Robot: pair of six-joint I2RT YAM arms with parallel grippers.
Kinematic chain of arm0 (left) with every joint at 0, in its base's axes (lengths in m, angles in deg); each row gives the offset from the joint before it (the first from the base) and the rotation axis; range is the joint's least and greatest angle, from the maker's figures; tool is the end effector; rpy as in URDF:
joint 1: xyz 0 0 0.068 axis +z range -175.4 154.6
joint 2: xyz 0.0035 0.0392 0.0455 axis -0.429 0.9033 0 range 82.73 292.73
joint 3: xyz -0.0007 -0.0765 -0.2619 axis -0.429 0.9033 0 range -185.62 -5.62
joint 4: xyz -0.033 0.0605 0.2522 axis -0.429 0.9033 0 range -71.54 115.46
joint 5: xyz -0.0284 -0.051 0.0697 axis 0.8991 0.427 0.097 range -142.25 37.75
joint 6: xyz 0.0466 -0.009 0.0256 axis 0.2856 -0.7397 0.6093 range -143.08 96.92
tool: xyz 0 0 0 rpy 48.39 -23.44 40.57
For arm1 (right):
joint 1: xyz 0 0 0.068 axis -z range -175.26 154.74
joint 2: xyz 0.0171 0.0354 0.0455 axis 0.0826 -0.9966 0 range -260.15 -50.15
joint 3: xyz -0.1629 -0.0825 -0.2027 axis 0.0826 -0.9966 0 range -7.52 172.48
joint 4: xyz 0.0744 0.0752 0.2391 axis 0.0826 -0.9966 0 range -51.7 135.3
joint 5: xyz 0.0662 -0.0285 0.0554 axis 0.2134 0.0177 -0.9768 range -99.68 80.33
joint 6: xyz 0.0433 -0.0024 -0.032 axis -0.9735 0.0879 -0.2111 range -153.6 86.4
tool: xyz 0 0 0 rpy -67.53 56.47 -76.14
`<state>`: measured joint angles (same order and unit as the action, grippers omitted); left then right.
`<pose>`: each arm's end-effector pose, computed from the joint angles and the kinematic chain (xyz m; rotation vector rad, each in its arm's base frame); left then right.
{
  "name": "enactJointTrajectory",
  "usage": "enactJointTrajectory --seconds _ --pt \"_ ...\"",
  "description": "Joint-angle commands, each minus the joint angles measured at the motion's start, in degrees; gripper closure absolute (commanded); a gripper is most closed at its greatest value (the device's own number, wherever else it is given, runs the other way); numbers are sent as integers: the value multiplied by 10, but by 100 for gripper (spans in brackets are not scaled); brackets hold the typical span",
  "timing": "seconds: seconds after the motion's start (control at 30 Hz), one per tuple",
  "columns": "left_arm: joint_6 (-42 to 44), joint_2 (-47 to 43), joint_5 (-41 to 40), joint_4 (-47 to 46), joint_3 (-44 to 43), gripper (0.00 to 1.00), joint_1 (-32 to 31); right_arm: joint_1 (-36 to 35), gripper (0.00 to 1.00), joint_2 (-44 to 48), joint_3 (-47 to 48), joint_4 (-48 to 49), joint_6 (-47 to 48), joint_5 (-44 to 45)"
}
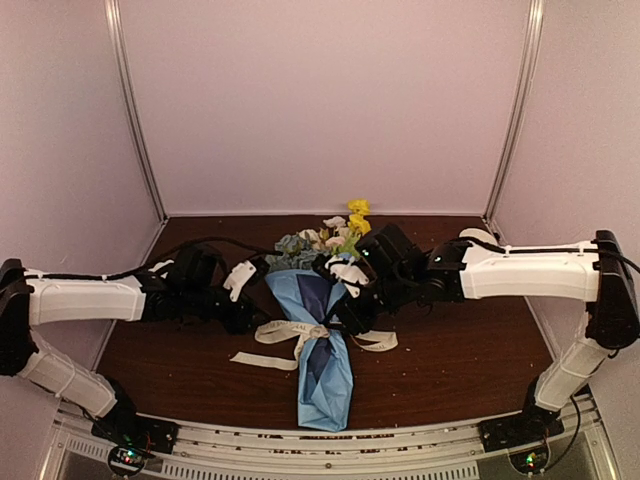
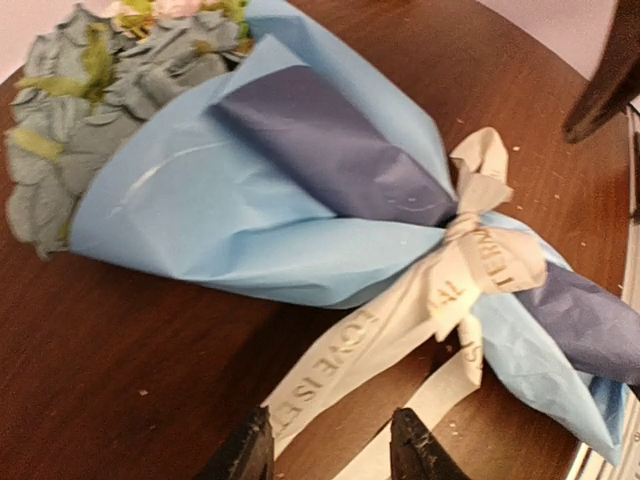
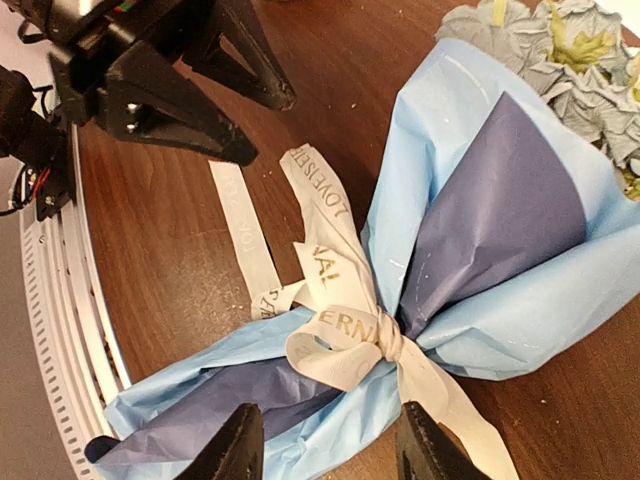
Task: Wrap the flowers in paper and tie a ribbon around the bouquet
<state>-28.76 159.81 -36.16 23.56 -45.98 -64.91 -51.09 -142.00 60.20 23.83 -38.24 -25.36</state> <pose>0.2050 -0.1818 0.2004 0.8333 2.2250 -0.7168 0.1899 0.2970 0.2546 -1.1992 2.1808 0.8063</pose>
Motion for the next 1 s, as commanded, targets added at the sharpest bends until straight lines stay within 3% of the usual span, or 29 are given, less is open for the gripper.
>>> enactJointTrajectory --seconds 0.0,0.33,0.7,0.77,0.9,0.97 --pt "1 50 87 -42 -27 59 -43 2 54 -38 7 -27 8 13" --pt "-14 181 169 -49 -100 51 -53 3 54 -28 -36 2 -16 16" --pt "0 193 165 -39 -132 51 -51 4 54 -23 -58 4 -15 31" --pt "5 196 164 -29 -138 59 -51 4 54 -24 -59 5 -17 29" --pt "8 200 161 -16 -141 90 -51 4 54 -23 -60 6 -17 28" --pt "10 195 157 -14 -138 93 -51 4 54 -24 -59 5 -16 28"
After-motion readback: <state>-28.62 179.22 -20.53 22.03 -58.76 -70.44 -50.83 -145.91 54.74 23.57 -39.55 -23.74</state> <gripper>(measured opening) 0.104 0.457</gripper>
